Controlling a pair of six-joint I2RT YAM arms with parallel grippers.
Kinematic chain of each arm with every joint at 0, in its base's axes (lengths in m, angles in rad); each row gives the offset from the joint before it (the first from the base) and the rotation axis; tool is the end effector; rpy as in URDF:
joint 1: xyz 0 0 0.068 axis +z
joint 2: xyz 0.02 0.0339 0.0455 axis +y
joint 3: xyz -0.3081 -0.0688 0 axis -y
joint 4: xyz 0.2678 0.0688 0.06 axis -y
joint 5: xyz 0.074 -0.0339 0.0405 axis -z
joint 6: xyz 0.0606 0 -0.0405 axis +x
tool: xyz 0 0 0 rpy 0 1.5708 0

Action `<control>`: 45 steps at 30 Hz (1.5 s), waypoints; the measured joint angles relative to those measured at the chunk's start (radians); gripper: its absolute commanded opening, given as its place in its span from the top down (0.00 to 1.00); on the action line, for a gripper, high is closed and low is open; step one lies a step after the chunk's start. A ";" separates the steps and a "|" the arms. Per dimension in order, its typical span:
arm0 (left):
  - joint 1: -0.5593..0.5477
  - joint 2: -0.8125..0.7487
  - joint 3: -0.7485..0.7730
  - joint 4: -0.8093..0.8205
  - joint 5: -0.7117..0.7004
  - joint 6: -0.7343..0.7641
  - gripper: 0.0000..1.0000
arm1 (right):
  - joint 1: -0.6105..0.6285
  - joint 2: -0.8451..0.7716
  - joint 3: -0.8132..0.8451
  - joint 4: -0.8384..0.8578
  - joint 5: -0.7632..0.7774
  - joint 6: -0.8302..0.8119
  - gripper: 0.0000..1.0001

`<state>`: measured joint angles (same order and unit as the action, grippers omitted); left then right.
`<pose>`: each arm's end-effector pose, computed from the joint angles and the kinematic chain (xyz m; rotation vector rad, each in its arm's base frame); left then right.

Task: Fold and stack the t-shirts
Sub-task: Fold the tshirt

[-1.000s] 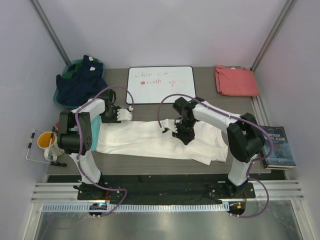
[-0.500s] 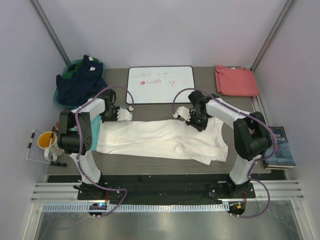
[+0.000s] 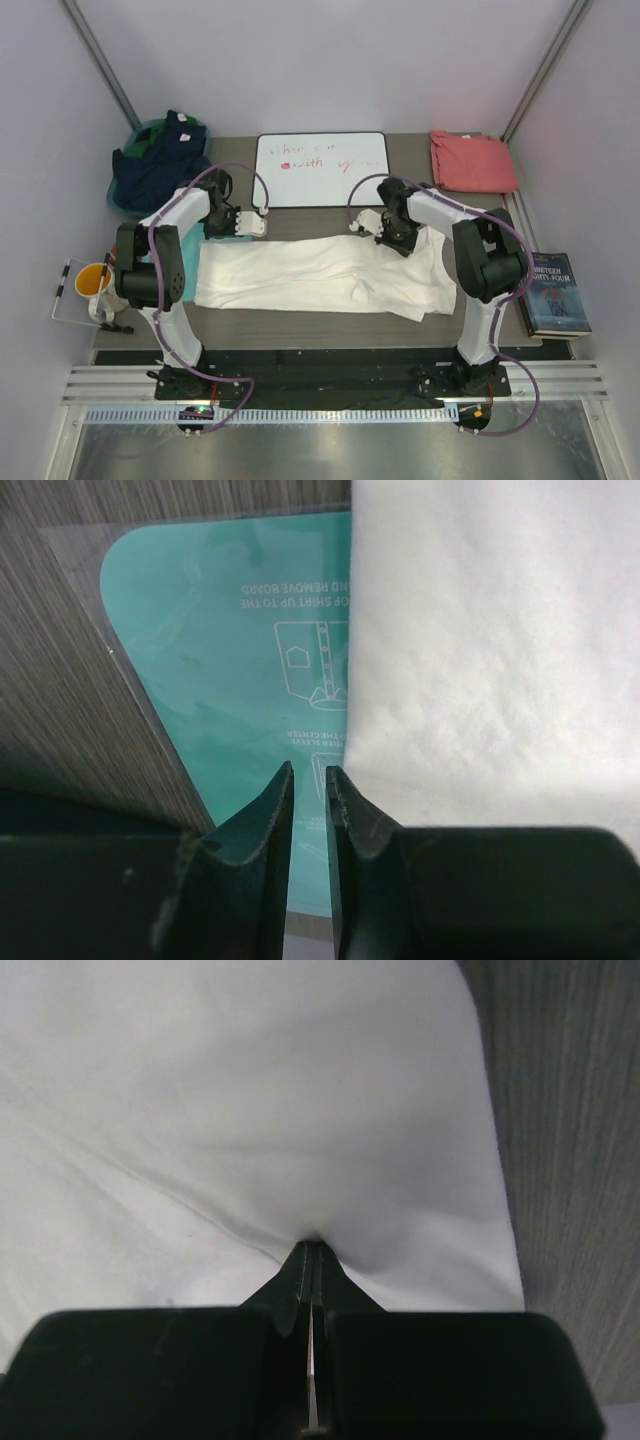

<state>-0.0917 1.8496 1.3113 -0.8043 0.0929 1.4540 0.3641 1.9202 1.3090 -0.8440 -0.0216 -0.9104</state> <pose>0.3937 -0.0418 0.1931 2.0388 2.0685 0.1047 0.3684 0.1418 0.1648 -1.8010 2.4297 -0.0158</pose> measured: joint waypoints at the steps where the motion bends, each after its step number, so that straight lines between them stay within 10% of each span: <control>1: -0.004 0.000 0.001 -0.004 0.003 0.000 0.79 | -0.002 0.014 0.018 0.000 0.010 0.001 0.99; 18: -0.032 0.040 0.023 -0.034 0.013 -0.005 0.79 | -0.041 0.450 0.589 0.356 0.299 0.032 0.99; 45: -0.031 0.057 0.030 -0.026 0.005 -0.012 0.79 | 0.070 0.740 0.962 0.623 0.308 0.054 0.99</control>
<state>-0.1230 1.9068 1.3411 -0.8299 0.0978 1.4422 0.4339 2.6602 2.2711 -0.2207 0.2863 -0.8566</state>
